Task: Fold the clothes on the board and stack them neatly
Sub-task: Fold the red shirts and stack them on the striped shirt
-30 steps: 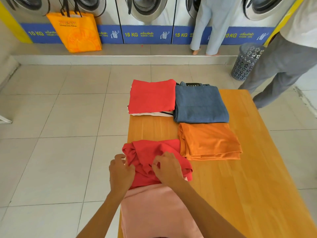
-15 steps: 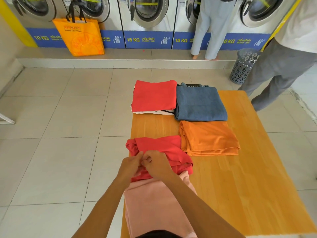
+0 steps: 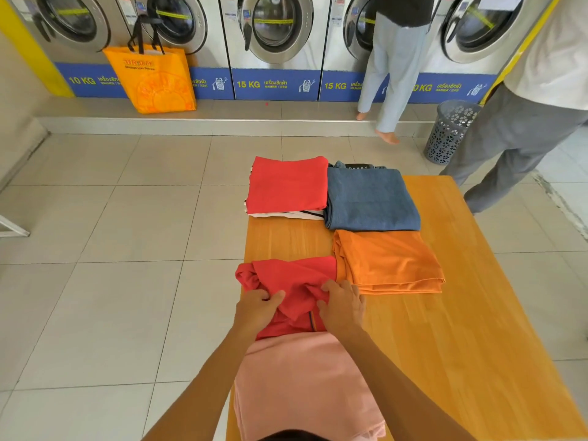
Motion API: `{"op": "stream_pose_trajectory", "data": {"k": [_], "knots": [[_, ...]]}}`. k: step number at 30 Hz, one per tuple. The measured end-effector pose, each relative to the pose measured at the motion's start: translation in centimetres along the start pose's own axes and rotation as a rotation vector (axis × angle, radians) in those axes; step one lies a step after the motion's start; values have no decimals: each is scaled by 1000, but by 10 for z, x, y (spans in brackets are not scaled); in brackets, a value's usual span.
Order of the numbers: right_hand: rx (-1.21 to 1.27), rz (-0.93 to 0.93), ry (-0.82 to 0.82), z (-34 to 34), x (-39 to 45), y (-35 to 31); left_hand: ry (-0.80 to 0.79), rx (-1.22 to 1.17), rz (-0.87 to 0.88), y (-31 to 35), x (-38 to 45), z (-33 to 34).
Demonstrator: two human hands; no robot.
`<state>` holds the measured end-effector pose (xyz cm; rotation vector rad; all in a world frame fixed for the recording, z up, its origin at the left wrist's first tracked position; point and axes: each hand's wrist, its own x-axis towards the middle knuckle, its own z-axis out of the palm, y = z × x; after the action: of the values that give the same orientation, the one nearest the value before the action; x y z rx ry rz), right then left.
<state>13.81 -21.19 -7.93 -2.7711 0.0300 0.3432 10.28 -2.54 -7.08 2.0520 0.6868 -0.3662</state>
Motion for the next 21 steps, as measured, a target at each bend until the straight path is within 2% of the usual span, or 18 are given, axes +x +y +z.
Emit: {"op": "stream_pose_trajectory", "data": {"k": [4, 9, 13, 15, 17, 21], "knots": [[63, -36, 72, -9, 2, 0, 17, -102, -25, 7, 3, 7], [187, -224, 115, -26, -19, 8, 29, -506, -199, -11, 3, -14], [76, -351, -5, -17, -43, 21, 74, -362, -176, -39, 2, -20], [79, -332, -56, -11, -44, 27, 128, -244, -161, -47, 3, -15], [176, -252, -31, -9, -39, 32, 156, -138, -142, -49, 3, -12], [283, 51, 63, -10, -15, 38, 162, -140, -137, -44, 10, -12]]}}
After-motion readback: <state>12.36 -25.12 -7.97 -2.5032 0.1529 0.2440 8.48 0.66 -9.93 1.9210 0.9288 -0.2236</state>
